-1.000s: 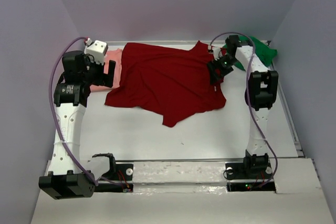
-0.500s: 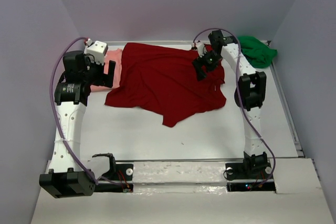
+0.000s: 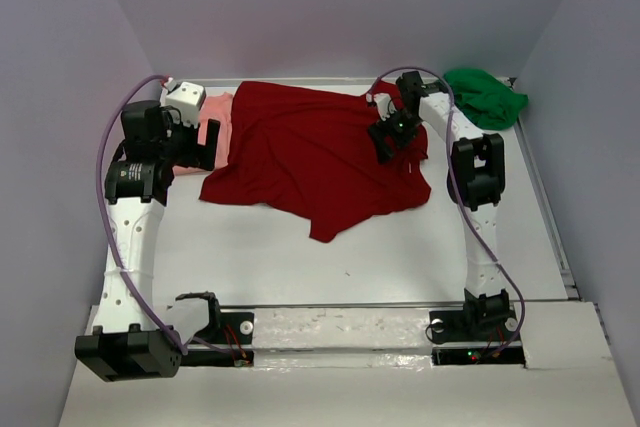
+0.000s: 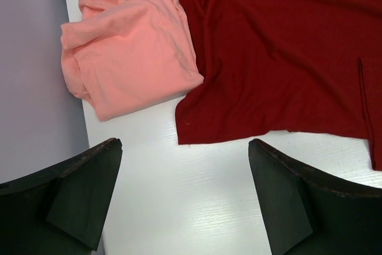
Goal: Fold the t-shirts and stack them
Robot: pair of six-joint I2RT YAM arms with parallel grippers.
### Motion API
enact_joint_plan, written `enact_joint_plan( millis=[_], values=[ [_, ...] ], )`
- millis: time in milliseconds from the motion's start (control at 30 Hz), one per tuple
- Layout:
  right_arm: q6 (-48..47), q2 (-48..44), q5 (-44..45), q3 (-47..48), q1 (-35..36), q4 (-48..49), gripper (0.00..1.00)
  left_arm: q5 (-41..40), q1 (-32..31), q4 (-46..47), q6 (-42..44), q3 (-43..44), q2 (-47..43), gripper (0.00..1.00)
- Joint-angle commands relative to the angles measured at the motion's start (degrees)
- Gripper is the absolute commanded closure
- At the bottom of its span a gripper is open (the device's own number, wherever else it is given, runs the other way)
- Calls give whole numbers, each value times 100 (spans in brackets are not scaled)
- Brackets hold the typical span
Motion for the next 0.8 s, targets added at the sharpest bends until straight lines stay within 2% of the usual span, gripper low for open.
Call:
enact_joint_plan(
  millis=[0, 167, 567, 767],
  values=[
    [158, 116, 319, 4, -14, 376, 0, -24, 44, 138, 33, -46, -125, 1],
    [430, 116, 863, -206, -207, 403, 0, 37, 44, 130, 25, 51, -63, 1],
    [633, -122, 864, -567, -1059, 201, 0, 222, 35, 33, 16, 385, 113, 1],
    [510, -175, 1206, -611, -1235, 157, 0, 398, 27, 33, -11, 394, 122, 1]
  ],
)
